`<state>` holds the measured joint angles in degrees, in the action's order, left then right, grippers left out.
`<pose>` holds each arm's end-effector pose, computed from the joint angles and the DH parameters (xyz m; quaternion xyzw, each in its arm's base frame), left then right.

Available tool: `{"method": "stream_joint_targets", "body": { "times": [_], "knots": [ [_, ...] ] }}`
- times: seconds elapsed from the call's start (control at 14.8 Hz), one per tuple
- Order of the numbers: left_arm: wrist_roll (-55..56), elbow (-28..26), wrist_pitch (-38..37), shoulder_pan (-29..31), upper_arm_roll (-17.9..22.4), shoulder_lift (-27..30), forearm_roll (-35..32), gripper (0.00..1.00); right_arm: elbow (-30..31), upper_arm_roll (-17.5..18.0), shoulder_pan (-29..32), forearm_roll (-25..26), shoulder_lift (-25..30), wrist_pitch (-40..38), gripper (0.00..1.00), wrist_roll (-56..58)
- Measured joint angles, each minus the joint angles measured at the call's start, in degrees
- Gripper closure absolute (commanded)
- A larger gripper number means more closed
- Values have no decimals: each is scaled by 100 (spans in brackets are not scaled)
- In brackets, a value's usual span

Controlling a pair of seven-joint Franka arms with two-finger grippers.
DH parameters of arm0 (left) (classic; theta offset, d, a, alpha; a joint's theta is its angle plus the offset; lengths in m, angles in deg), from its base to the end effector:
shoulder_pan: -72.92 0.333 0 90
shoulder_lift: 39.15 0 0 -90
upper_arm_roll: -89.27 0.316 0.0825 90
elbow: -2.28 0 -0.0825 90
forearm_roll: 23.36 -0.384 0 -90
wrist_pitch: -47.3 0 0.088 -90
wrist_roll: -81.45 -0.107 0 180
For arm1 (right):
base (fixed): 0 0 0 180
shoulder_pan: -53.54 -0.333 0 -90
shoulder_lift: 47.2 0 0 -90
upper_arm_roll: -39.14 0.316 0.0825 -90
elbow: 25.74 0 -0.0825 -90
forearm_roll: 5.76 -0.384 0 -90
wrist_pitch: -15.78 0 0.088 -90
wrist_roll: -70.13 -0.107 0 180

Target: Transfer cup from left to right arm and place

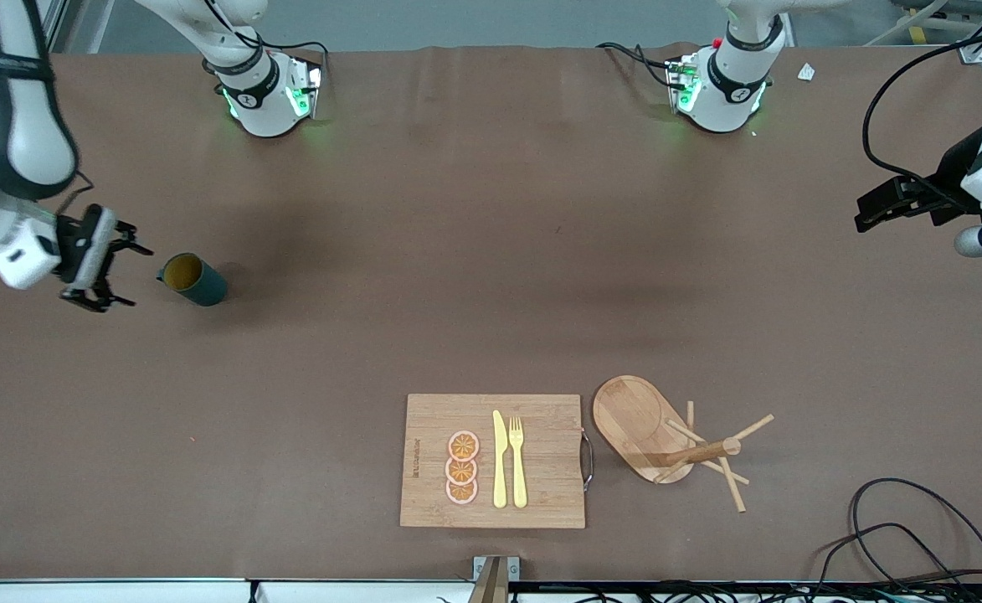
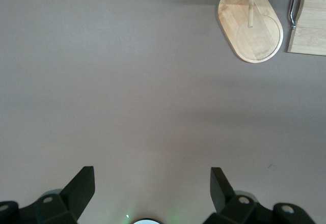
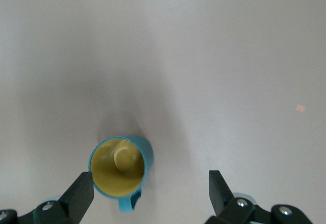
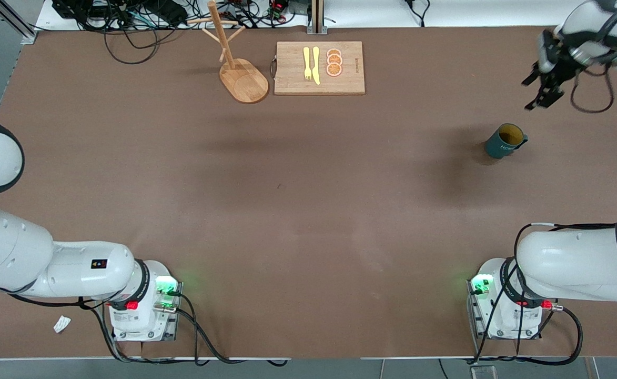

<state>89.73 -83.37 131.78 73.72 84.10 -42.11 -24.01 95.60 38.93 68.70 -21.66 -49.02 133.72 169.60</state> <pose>0.5592 -0.0400 0.6232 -0.9988 -0.0344 0.0353 0.0073 0.5227 -0.1285 0.3924 -0.7818 -0.6105 -0.0760 0.1021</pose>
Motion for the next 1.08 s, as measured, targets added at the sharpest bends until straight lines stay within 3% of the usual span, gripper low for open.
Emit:
{"method": "stream_joint_targets", "body": {
  "times": [0.2, 0.47, 0.81, 1.08],
  "knots": [
    [-10, 20, 0, 95, 3, 1, 2, 0, -1156, 1, 46, 158, 6, -1050, 0, -1295],
    [-19, 58, 0, 131, -24, 13, 14, 0, -2325, 69, 9, 556, 11, -2152, 0, -3881],
    [-20, 73, -3, 127, -322, 78, 14, 0, -2781, 138, -375, 641, 3, -2539, 0, -7275],
    [-22, -19, 2, 131, -399, 185, 14, 0, -2981, 149, -732, 1134, -4, -2539, 0, -8758]
  ]
}}
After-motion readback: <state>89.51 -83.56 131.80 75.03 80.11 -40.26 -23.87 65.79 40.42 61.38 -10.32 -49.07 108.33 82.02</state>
